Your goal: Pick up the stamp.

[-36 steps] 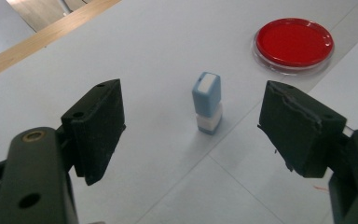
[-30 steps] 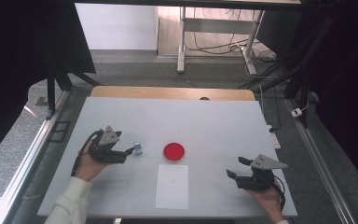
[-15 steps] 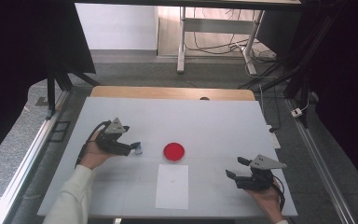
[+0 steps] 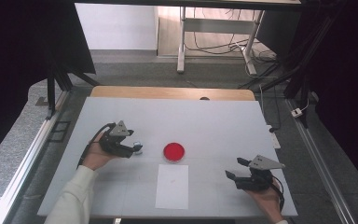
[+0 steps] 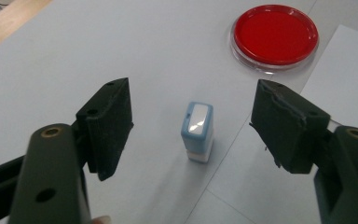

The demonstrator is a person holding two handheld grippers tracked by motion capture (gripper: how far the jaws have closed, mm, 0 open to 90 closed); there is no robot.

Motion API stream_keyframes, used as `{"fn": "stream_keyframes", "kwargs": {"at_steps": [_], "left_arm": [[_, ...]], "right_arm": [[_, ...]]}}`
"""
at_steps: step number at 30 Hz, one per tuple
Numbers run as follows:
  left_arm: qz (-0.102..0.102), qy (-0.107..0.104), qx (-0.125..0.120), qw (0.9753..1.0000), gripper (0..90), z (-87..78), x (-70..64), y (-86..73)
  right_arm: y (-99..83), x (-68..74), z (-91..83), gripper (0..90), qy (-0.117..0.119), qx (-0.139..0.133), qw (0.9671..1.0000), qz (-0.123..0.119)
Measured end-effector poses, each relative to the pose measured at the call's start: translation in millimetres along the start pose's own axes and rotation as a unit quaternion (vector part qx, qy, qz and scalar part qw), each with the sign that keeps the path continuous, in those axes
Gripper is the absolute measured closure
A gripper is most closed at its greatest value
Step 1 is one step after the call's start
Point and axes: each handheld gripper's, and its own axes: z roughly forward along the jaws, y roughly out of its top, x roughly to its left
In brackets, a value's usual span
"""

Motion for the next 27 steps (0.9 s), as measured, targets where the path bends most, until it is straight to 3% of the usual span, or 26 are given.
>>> {"fn": "stream_keyframes", "kwargs": {"at_steps": [12,27], "left_arm": [[0.006,-0.031,0.021,0.9993,39.4,12.7,-0.1,-1.6],[0.012,-0.030,0.028,0.9991,55.0,17.8,0.5,-4.3]], "right_arm": [[-0.7,0.1,0.9,26.4,-0.002,0.005,1.0000,-0.002],[-1.6,0.0,1.6,26.4,-0.004,0.009,0.9999,-0.003]]}}
